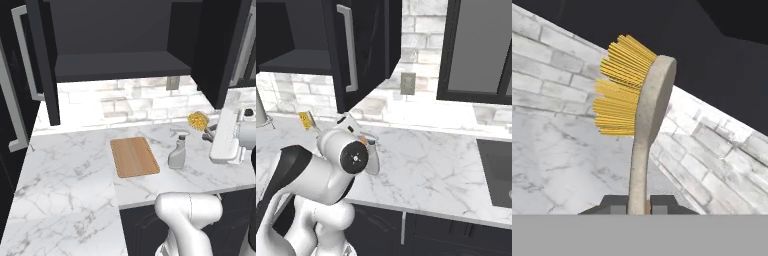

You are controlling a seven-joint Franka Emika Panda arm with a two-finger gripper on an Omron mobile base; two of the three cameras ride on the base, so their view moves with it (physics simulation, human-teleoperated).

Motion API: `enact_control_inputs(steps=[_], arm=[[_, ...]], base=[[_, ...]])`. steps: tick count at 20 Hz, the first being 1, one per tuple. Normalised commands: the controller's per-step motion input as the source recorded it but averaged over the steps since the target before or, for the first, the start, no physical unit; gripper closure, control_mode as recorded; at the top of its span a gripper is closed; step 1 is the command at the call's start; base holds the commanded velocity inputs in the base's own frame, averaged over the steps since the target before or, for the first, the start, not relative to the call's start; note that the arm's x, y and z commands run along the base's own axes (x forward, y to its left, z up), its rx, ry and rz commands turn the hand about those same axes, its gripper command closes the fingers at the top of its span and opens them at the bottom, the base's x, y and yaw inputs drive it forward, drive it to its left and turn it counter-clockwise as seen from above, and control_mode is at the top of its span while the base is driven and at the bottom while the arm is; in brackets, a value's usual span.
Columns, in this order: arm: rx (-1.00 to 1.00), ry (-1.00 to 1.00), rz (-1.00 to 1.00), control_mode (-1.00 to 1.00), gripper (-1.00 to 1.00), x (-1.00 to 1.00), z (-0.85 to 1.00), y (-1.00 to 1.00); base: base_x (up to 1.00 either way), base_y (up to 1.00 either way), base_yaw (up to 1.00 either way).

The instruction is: Grab the spray bottle from the cabinet, then place it next to the cutting board for sanitizing. Then grab the dish brush from the countertop next to the sink and place it next to the cutting board.

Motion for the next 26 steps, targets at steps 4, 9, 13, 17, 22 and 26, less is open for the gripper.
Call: enact_control_inputs(steps=[4,9,13,17,22,26], arm=[[0.0,-0.01,0.04,-1.0,1.0,0.35,-0.29,0.95],[0.0,-0.26,0.0,-1.0,1.0,-0.65,-0.11,0.14],[0.01,-0.48,0.0,-1.0,1.0,-1.0,0.01,0.23],[0.0,-0.45,0.0,-1.0,1.0,-0.8,0.01,0.82],[-0.01,-0.35,0.0,-1.0,1.0,-0.25,0.0,1.0],[-0.11,-0.21,-0.07,-1.0,1.0,0.04,-0.14,1.0]], base=[[0.0,0.0,0.0],[0.0,0.0,0.0],[0.0,0.0,0.0],[0.0,0.0,0.0],[0.0,0.0,0.0],[0.0,0.0,0.0]])
